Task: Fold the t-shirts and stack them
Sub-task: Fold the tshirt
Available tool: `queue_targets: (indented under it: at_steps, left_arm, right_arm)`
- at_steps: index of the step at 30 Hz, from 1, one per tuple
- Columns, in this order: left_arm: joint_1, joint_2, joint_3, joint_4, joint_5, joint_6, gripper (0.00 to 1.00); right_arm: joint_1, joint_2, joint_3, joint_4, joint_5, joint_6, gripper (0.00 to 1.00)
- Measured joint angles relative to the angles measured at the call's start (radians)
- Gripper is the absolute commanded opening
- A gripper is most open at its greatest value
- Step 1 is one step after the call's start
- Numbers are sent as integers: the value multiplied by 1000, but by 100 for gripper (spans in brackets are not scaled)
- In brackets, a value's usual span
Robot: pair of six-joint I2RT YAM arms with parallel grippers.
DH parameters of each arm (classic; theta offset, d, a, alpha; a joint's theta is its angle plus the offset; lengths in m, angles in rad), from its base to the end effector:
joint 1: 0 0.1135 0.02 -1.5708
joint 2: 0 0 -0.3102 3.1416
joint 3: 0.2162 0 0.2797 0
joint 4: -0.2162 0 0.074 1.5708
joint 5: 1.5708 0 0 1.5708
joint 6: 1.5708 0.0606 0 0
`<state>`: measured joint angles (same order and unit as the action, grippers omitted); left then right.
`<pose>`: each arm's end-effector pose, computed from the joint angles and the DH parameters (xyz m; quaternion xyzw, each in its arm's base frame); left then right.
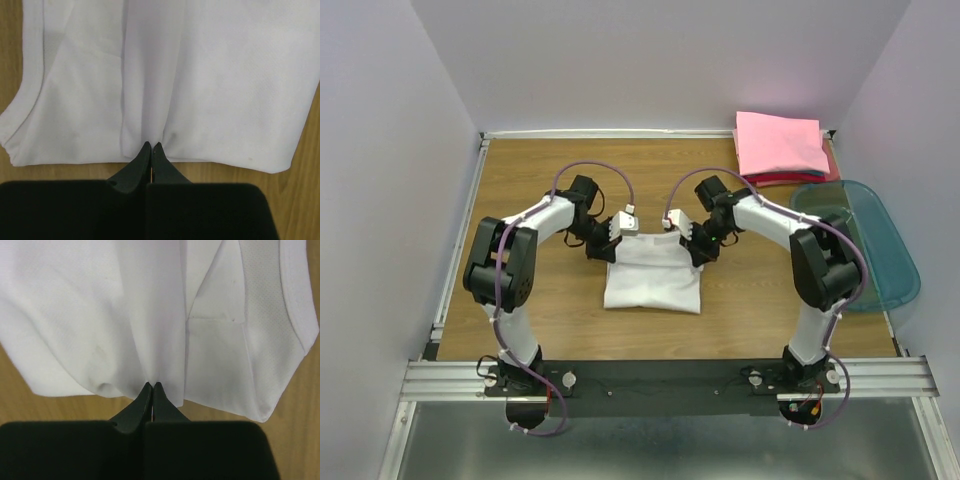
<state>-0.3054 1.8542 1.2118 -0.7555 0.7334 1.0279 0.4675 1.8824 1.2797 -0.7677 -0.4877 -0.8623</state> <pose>0.3520 -0.1535 0.1784 0.5994 0.7118 -0.3057 0.2016 0.3439 0.2054 0.1783 -0.6147 0.7450 0.2165 0.1423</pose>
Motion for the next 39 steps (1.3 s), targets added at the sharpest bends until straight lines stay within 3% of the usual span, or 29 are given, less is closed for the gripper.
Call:
queue_targets:
  at_steps: [1, 2, 3, 7, 10, 17, 19, 24, 32, 39]
  left_arm:
    - [-3, -16, -12, -9, 1, 4, 10]
    - [-3, -37, -21, -23, 2, 8, 17]
    - [-3, -50, -24, -35, 3, 13, 29]
    - [-2, -99, -6, -92, 11, 31, 44]
    - [-2, -122, 69, -113, 31, 31, 49]
    - [-74, -121, 172, -69, 71, 10, 50]
    - [-107, -107, 172, -52, 75, -3, 54]
    - [-170, -52, 157, 6, 79, -43, 56]
    - [-211, 22, 130, 52, 78, -68, 55]
    - [-234, 42, 98, 59, 70, -69, 45]
  right_arm:
    - [12, -23, -21, -3, -10, 19, 14]
    - [21, -44, -34, -10, -18, 34, 37]
    - [33, -70, -42, -21, -31, 55, 43]
    - [39, -134, -27, -49, -55, 150, 51]
    - [-10, -119, 83, -78, -93, 236, 50]
    - [-147, 83, 384, -61, -255, 442, 27]
    - [-150, 153, 431, -57, -320, 516, 25]
    - [-137, 286, 466, -45, -412, 645, 24]
    - [-105, 337, 466, 12, -496, 789, 24]
    - [-55, 375, 460, 69, -541, 845, 24]
